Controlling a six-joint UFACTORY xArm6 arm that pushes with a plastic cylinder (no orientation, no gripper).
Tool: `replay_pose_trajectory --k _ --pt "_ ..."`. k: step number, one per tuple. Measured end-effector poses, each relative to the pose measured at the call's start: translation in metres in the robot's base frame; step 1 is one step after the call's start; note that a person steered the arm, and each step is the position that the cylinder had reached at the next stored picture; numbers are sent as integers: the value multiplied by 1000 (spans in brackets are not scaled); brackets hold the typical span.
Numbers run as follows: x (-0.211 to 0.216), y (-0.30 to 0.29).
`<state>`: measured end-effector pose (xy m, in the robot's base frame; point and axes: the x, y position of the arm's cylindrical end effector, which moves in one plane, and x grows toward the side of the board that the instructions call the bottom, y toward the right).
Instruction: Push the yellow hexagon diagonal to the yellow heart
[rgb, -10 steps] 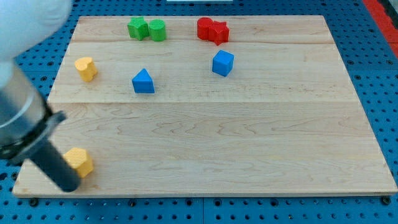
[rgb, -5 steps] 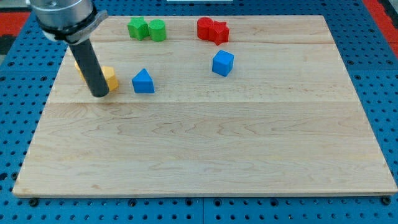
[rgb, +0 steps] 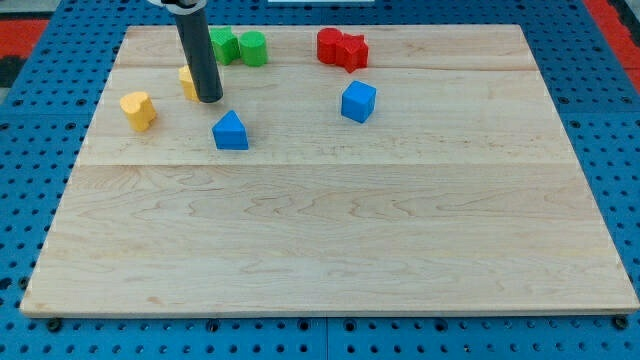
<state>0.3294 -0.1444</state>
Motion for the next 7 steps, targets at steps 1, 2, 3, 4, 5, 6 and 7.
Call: replay_pose_trajectory --k 1,2,3,4,5,6,7 --pt "-11 -12" --pt "-26 13" --pt "-33 -4" --pt "-33 -47" --pt "-33 -75" --pt "-33 -78" --pt "-31 -47"
